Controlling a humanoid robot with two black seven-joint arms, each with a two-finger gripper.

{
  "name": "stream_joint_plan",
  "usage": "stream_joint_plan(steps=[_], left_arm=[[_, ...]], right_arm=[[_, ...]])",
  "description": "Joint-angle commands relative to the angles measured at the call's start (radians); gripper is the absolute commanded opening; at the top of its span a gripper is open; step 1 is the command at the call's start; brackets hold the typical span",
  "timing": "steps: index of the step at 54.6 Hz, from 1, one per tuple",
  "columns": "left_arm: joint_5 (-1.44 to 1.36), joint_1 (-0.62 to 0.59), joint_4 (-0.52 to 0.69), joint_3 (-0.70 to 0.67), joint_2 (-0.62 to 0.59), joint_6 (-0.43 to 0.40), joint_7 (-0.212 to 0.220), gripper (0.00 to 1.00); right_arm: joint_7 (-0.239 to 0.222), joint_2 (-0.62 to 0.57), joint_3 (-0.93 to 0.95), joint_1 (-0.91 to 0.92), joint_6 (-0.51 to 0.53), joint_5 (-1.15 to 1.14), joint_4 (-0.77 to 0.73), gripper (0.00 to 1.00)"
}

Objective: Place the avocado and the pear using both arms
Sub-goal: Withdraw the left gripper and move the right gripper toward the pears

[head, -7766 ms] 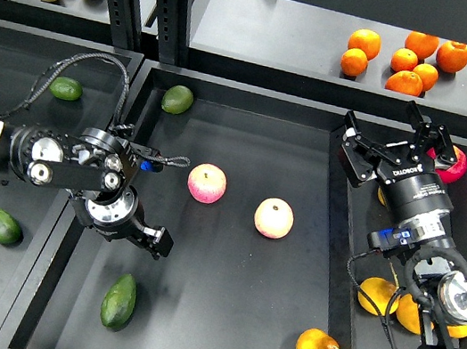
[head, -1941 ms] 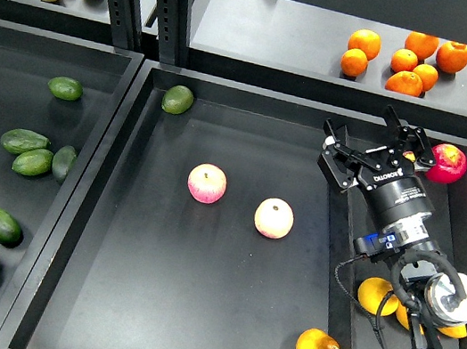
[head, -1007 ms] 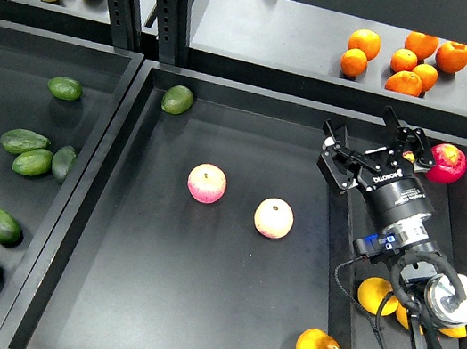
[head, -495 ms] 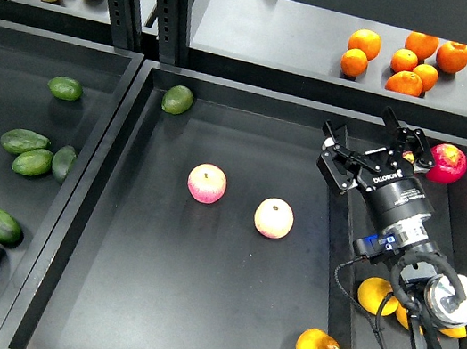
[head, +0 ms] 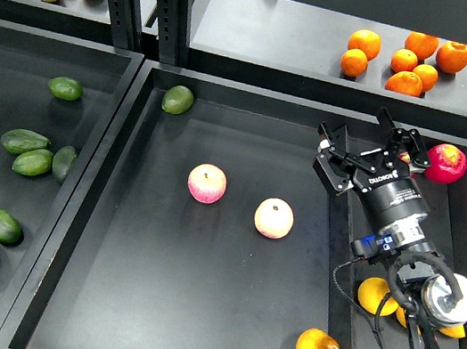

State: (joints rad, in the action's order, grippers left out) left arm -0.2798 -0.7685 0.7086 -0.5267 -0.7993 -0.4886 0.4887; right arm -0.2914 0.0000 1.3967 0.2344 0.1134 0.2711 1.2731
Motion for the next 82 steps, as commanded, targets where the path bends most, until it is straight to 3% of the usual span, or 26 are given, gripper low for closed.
stream_joint_plan(steps=[1, 32, 45, 68, 72, 73, 82], left_arm=[[0.118, -0.006, 0.006, -0.076, 0.018, 0.0, 0.0, 0.99], [0.43, 0.044, 0.012, -0.351, 0.222, 0.0, 0.0, 0.99], [0.435, 0.13, 0.011, -0.558, 0.359, 0.0, 0.0, 0.99], [0.435, 0.224, 0.002, -0.799, 0.581, 0.0, 0.0, 0.99], [0.435, 0.244, 0.005, -0.832, 0.614, 0.0, 0.0, 0.99], [0.435, 0.264, 0.008, -0.845, 0.632, 0.0, 0.0, 0.99], [0.435, 0.314, 0.02, -0.852, 0.658, 0.0, 0.0, 0.99]], right_arm=[[-0.002, 0.0, -0.001, -0.003, 0.0, 0.0, 0.0, 1.0], [-0.008, 0.0, -0.068, -0.004, 0.008, 0.003, 0.0, 1.0], [-0.012, -0.175, -0.171, 0.022, 0.009, 0.005, 0.002, 1.0], [-0.15, -0.531, -0.453, 0.175, 0.041, 0.01, 0.006, 1.0], [-0.17, -0.574, -0.521, 0.195, 0.086, 0.005, 0.006, 1.0], [-0.193, -0.595, -0.572, 0.216, 0.119, -0.003, 0.006, 1.0], [-0.197, -0.643, -0.697, 0.282, 0.193, -0.072, 0.006, 1.0]])
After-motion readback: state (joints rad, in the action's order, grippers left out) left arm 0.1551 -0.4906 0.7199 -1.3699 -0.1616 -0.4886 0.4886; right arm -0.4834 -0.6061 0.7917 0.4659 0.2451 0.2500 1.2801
